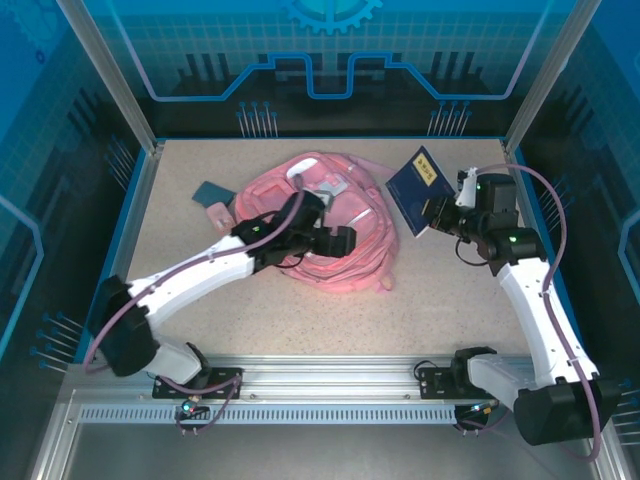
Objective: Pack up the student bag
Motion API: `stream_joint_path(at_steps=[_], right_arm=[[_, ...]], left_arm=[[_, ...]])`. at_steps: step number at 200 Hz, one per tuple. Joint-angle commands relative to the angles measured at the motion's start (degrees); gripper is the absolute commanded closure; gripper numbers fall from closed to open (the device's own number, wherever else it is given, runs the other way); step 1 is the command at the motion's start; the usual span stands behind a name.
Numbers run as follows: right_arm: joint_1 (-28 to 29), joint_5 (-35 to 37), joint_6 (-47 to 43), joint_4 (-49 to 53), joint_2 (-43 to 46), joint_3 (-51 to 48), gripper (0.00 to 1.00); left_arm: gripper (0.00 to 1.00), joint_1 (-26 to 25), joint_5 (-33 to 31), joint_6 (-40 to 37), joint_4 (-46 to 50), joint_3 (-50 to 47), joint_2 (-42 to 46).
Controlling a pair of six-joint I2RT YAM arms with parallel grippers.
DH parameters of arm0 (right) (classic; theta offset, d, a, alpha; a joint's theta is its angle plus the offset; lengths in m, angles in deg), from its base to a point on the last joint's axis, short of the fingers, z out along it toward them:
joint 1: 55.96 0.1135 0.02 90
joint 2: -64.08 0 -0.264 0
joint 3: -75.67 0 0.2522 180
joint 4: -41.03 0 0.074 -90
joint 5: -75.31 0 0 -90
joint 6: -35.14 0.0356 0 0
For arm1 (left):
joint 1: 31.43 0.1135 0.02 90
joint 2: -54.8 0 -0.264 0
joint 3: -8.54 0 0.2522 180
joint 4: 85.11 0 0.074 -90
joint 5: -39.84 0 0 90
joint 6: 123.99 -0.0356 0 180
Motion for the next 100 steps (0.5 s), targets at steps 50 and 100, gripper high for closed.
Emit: stream_joint_path(at_steps=[50,100], right_arm=[[-5.39,-4.06,0.71,1.05,1.86,-2.30,0.87],[-5.89,-4.61,1.45,1.03,2.68,-3.54,0.87]], left_arm=[[0.15,-6.15,-13.46,-9.71,20.08,18.52,-19.77],[0.31,-6.16,-16.63,-10.97,23.56,24.12,-26.90]])
